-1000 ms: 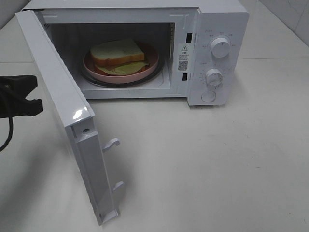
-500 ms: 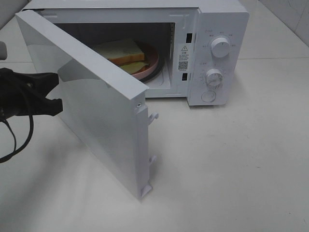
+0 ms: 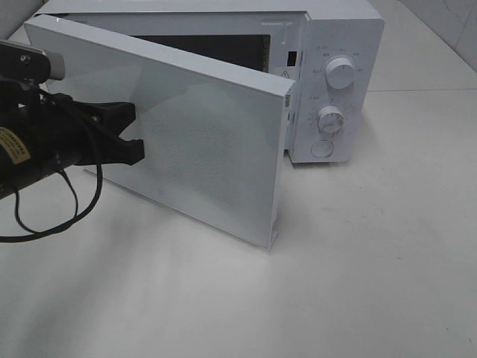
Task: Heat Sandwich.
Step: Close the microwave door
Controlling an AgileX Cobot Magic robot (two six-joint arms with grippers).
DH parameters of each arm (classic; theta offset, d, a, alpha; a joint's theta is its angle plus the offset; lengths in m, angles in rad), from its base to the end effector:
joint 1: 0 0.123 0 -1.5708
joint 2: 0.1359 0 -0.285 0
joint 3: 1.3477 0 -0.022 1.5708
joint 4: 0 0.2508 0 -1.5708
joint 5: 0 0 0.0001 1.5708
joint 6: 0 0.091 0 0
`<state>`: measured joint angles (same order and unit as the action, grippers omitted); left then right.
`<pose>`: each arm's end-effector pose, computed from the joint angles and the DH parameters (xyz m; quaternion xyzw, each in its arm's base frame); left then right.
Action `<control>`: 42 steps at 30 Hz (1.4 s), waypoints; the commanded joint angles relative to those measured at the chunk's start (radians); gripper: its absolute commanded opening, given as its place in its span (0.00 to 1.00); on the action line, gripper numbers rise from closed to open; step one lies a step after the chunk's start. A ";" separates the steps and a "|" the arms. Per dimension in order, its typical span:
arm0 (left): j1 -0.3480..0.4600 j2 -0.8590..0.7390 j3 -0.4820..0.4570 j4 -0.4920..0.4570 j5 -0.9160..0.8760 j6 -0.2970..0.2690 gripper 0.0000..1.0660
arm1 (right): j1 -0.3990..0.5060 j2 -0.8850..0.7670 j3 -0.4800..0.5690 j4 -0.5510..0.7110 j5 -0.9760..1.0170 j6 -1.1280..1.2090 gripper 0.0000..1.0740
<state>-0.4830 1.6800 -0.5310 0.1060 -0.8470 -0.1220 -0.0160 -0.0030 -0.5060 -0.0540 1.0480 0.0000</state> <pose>0.2616 -0.1453 0.1715 0.1910 0.7557 -0.1951 0.5953 -0.0056 -0.0042 0.2801 0.0078 0.8472 -0.0312 0.5303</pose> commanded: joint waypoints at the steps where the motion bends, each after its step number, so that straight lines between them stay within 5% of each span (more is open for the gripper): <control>1: -0.037 0.025 -0.049 -0.032 0.014 0.002 0.00 | -0.008 -0.025 0.002 -0.003 -0.009 0.000 0.71; 25: -0.190 0.211 -0.383 -0.058 0.160 0.005 0.00 | -0.008 -0.025 0.002 -0.003 -0.009 0.000 0.71; 42: -0.204 0.324 -0.582 -0.083 0.224 0.000 0.00 | -0.008 -0.025 0.002 -0.003 -0.009 0.000 0.71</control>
<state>-0.6860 1.9960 -1.0890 0.0490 -0.6160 -0.1180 -0.0160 -0.0030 -0.5060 -0.0540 1.0480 0.0000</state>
